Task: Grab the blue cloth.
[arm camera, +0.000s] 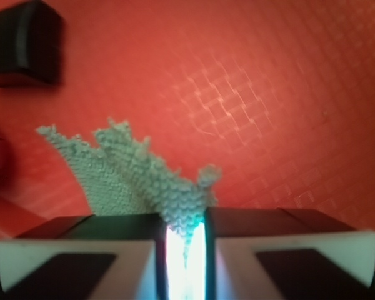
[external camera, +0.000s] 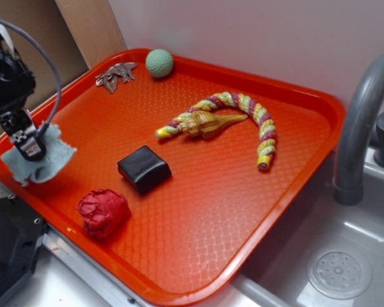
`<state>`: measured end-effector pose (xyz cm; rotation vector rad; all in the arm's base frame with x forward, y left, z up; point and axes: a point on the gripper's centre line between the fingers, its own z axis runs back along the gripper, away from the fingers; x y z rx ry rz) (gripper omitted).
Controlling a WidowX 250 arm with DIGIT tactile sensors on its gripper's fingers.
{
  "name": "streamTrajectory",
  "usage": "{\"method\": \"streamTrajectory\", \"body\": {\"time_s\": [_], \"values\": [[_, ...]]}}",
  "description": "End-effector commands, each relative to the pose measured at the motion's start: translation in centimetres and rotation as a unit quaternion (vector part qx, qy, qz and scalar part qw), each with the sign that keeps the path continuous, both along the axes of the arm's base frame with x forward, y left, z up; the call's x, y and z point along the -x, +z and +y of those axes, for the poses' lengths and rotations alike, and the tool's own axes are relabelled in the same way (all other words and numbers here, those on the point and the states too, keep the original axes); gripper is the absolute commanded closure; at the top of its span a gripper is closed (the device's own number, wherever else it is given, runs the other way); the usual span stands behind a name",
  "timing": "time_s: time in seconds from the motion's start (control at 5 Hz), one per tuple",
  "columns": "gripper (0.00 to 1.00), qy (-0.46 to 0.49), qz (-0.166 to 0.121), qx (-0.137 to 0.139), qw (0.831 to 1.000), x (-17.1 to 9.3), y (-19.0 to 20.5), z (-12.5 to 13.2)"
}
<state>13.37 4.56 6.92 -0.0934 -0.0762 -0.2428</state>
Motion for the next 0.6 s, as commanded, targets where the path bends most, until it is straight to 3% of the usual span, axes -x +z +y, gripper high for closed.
{"method": "streamTrajectory", "body": {"time_s": [0.0,0.2,0.4], "values": [[1.00,0.107,-0.063,-0.011,0.992,-4.2,9.9,-2.9],[1.00,0.139,-0.059,0.028,0.988,-5.9,15.0,-3.2],[1.00,0.180,-0.047,0.047,0.981,-6.8,16.8,-2.1]]}}
